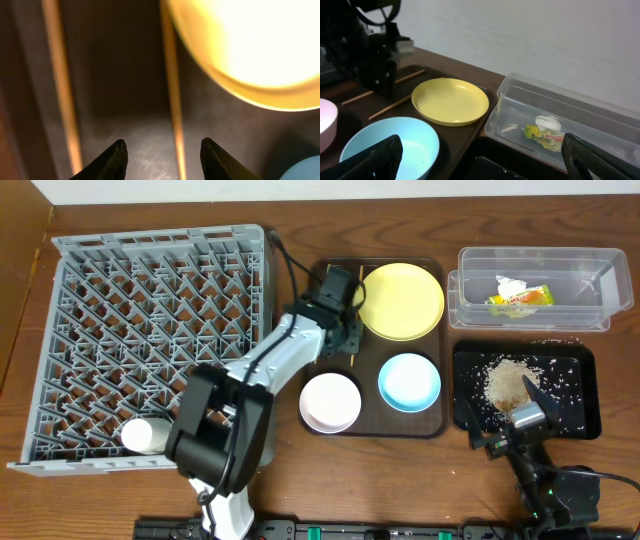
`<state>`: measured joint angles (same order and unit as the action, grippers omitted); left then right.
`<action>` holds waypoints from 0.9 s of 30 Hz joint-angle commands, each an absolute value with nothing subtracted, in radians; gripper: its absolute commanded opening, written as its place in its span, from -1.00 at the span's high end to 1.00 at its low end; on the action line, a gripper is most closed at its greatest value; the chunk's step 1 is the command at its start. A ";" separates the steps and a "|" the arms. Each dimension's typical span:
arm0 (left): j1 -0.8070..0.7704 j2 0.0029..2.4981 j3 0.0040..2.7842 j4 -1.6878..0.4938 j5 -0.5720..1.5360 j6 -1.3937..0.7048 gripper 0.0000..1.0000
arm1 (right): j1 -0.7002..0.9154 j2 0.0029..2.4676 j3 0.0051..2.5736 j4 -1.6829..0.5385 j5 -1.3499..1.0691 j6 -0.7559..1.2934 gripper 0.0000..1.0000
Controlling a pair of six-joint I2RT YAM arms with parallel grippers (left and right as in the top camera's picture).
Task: Sort waste into correct bins and load items into the dishwasher
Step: 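Lift the chopstick and stand it upright in the dish rack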
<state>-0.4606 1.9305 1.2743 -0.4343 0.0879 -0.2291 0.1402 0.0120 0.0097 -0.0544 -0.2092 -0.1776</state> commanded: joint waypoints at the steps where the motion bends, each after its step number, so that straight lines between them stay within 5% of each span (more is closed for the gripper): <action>1: -0.494 1.964 1.289 -0.397 0.029 -0.166 0.05 | 0.125 0.007 0.006 -0.053 -0.214 -0.188 -0.98; 8: -0.532 2.076 1.289 -0.326 -0.039 -0.165 0.16 | 0.125 0.007 0.006 -0.053 -0.214 -0.188 -0.99; 15: -0.532 2.124 1.289 -0.343 -0.039 -0.205 0.84 | 0.126 0.007 0.006 -0.053 -0.214 -0.188 -0.99; 27: -0.481 1.912 1.289 -0.514 -0.073 -0.270 0.85 | 0.125 0.007 0.006 -0.053 -0.214 -0.188 -0.98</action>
<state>-0.5034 2.0037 1.2995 -0.4828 -0.0547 -0.2626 0.1402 0.0120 0.0097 -0.0544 -0.2092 -0.1776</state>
